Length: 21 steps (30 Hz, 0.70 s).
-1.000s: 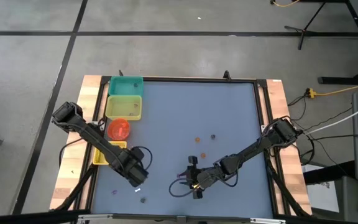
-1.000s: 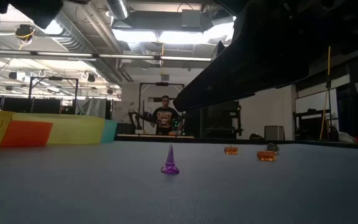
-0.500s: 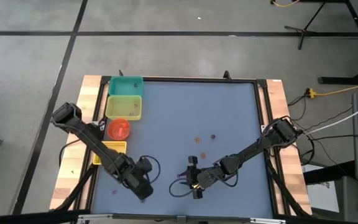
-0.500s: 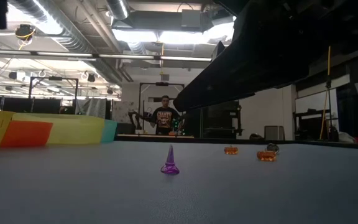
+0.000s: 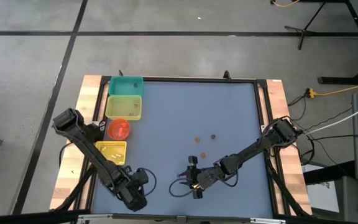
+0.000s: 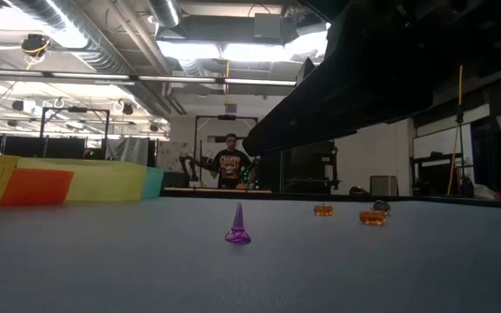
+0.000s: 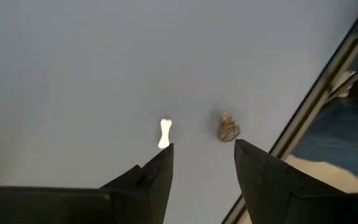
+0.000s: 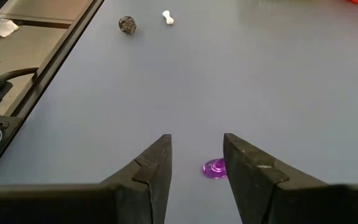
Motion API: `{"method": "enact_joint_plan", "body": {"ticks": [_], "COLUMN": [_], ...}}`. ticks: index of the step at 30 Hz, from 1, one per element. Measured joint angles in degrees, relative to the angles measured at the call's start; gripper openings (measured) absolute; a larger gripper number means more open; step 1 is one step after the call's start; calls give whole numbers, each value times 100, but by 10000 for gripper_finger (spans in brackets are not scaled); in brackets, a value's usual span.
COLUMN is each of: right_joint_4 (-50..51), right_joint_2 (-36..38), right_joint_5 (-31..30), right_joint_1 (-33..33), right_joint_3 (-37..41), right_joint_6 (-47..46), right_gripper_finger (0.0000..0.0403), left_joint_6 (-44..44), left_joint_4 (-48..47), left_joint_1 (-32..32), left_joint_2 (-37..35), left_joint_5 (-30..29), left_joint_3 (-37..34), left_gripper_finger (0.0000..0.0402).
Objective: Sort Halloween decoration
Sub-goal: Put the white bone toy into the yellow basket
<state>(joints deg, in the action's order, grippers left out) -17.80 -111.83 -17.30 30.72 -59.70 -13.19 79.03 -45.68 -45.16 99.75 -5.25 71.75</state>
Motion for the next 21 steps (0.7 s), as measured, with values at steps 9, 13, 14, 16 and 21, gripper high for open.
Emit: {"method": "enact_joint_plan", "body": {"ticks": [9,13,14,16,21], "right_joint_4": [2,2,2,2,3], "right_joint_2": [0,0,0,0,0], "right_joint_5": [0,1,1,2,2], "right_joint_1": [0,0,0,0,0], "right_joint_3": [0,0,0,0,0], "right_joint_6": [0,0,0,0,0], "right_gripper_finger": [144,144,144,144,144], "left_joint_6": [-14,-158,-196,-282,-315], "left_joint_4": [-16,-17,-22,-26,-42], "left_joint_1": [-143,-143,-143,-143,-143], "left_joint_2": [454,544,550,568,606], "left_joint_5": [21,21,12,-11,-45], "left_joint_3": [-2,-1,-2,-1,0], "left_gripper_finger": [153,153,153,153,153]}}
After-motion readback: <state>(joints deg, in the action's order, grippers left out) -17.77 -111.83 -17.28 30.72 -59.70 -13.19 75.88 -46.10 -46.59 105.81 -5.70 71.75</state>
